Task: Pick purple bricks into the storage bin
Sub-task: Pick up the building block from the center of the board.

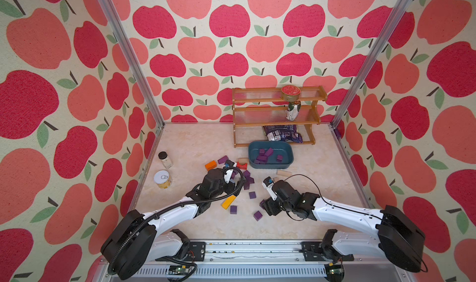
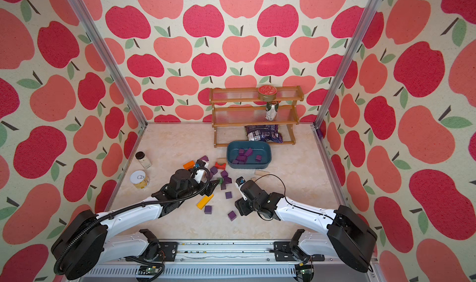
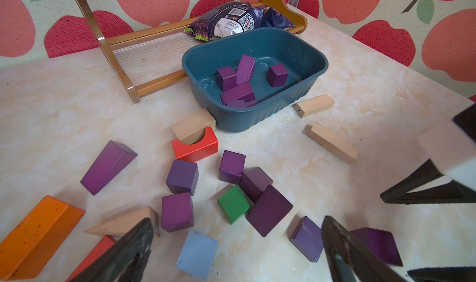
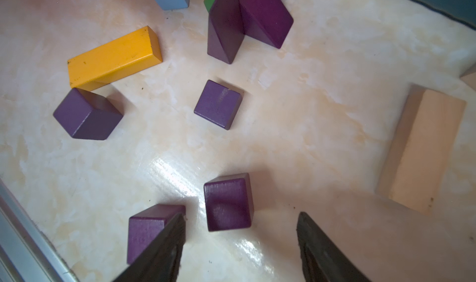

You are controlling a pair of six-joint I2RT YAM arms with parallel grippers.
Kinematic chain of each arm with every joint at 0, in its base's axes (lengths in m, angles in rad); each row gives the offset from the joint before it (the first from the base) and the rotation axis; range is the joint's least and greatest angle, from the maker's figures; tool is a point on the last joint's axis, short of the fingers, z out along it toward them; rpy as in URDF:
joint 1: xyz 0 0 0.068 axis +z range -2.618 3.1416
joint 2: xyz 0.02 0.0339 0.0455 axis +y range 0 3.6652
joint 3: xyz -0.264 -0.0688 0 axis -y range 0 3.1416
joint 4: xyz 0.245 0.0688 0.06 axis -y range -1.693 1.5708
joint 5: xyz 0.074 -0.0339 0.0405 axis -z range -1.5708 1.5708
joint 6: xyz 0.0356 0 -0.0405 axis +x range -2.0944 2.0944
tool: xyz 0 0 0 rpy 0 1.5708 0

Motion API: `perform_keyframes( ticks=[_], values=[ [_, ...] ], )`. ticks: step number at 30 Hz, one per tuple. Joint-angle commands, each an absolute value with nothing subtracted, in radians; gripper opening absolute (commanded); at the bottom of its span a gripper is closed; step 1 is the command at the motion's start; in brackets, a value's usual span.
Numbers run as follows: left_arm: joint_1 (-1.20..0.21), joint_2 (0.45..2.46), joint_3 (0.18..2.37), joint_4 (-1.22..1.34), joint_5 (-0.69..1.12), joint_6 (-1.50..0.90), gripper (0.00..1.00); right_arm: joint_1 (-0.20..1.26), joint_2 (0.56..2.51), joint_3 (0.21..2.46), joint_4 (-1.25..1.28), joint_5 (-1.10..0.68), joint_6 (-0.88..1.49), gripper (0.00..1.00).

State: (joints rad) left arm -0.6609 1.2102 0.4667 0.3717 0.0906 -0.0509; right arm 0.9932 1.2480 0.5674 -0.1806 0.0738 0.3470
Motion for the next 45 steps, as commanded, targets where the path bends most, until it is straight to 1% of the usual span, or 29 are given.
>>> perform_keyframes(
  ticks=[1,5,13,14,19,22,25,31,38,45],
  values=[
    [-0.663,1.190,0.473,0.370,0.094,-0.025,0.99,1.000,1.287,0.599,-0.156,0.034,0.319,0.70],
    [-0.663,1.182,0.473,0.365,0.094,-0.024,0.99,1.000,1.333,0.615,-0.155,0.023,0.314,0.68],
    [-0.663,1.176,0.476,0.356,0.093,-0.022,0.99,1.000,1.385,0.639,-0.163,0.020,0.311,0.58],
    [-0.663,1.176,0.477,0.355,0.094,-0.023,0.99,1.000,1.387,0.638,-0.163,0.024,0.312,0.57],
    [-0.664,1.179,0.481,0.349,0.094,-0.022,0.99,1.000,1.390,0.636,-0.165,0.033,0.312,0.47],
    [-0.663,1.183,0.483,0.345,0.095,-0.022,0.99,1.000,1.392,0.639,-0.169,0.043,0.313,0.47],
    [-0.663,1.184,0.486,0.341,0.095,-0.024,0.99,1.000,1.396,0.639,-0.170,0.047,0.314,0.42],
    [-0.663,1.190,0.489,0.339,0.094,-0.024,0.99,0.999,1.378,0.632,-0.178,0.093,0.319,0.37],
    [-0.664,1.200,0.495,0.336,0.096,-0.025,0.99,0.999,1.316,0.609,-0.182,0.159,0.334,0.35],
    [-0.663,1.213,0.500,0.334,0.099,-0.029,0.99,1.000,1.272,0.621,-0.195,0.167,0.337,0.35]
  ],
)
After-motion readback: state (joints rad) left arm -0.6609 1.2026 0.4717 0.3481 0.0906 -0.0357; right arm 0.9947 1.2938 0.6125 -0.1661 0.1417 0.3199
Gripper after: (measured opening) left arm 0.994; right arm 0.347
